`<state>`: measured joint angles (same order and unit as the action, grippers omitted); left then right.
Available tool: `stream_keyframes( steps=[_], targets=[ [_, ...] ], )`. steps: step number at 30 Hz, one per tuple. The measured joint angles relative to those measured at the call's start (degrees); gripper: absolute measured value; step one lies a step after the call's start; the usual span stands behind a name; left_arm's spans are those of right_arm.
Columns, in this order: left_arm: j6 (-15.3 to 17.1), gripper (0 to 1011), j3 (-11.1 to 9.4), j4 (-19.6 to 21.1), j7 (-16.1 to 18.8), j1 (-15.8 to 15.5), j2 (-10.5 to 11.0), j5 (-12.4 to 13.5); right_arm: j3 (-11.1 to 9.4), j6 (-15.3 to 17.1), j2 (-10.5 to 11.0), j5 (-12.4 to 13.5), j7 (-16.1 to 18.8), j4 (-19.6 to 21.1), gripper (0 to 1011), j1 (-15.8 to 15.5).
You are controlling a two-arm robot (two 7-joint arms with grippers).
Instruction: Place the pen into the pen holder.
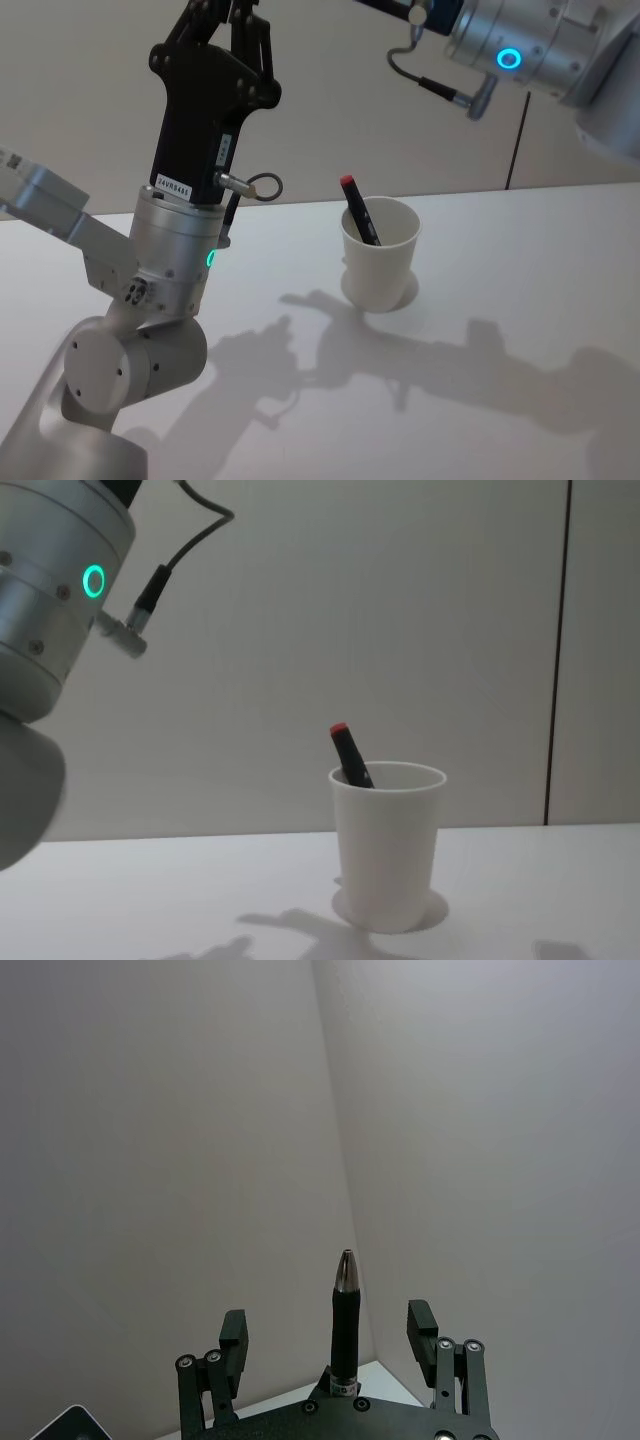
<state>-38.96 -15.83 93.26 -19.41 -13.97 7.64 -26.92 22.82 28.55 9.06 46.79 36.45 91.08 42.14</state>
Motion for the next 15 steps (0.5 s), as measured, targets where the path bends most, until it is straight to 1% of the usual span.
stream_keyframes(
  steps=[10,15],
  targets=[
    [0.00,126,0.00,0.00,0.00,0.00,0.00,0.00,0.54,0.50,-0.20,0.52,-1.15,-0.16,1000,0.26],
    [0.00,126,0.00,0.00,0.00,0.00,-0.01,0.00,0.70,0.63,-0.24,0.68,-1.45,-0.24,898,0.33]
  ],
)
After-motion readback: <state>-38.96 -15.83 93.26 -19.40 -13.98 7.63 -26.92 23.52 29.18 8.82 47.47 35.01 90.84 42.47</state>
